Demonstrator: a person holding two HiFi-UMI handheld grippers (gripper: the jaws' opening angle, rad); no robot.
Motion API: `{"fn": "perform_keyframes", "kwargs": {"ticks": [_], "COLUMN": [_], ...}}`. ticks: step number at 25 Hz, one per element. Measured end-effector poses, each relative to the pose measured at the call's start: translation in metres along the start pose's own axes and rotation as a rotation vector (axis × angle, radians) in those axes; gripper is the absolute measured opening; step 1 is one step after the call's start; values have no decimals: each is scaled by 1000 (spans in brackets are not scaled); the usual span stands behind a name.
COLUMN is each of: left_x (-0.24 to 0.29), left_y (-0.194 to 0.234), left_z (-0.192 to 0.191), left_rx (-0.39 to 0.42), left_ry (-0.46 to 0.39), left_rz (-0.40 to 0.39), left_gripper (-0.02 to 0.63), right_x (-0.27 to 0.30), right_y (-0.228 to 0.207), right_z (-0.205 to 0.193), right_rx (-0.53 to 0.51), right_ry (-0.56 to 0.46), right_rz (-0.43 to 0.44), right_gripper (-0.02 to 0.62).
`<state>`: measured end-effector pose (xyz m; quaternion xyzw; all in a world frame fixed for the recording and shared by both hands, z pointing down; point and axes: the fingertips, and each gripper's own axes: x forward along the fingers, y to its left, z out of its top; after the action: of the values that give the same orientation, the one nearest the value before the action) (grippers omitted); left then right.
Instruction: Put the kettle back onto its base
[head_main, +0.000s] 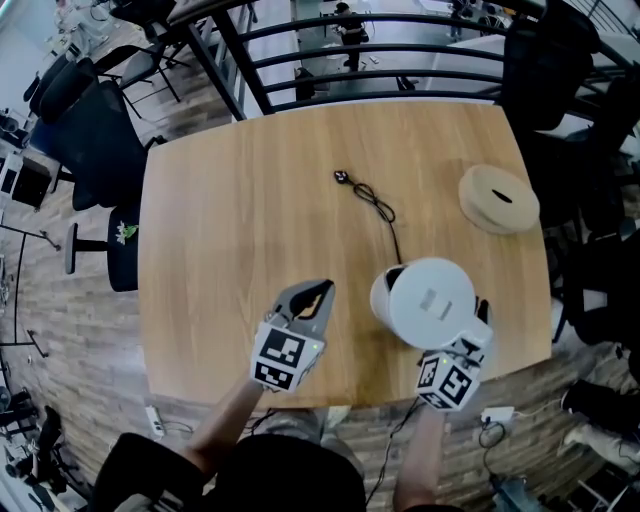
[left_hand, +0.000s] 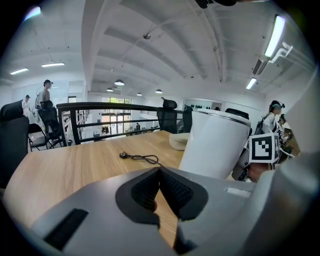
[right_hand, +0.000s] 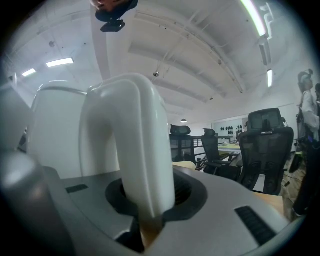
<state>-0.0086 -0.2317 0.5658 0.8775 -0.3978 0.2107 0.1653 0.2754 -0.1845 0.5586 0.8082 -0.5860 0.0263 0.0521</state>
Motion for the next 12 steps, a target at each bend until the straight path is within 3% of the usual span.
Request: {"fn": "perform_keyframes", "kwargs": {"ticks": [7,12], "left_x": [-3,-9], "left_y": [-6,-4], "left_z": [-2,-7], "left_rx": [5,-1], "left_ry": [5,14], "left_rz": [-6,-6], "left_gripper": [3,3], "right_x": [-6,-10], "right_y": [-5,-10], "right_z": [0,2], "right_rx": [18,-3], "right_ry": [26,33], "right_rz": [-42,-113], "right_gripper": [82,198]}}
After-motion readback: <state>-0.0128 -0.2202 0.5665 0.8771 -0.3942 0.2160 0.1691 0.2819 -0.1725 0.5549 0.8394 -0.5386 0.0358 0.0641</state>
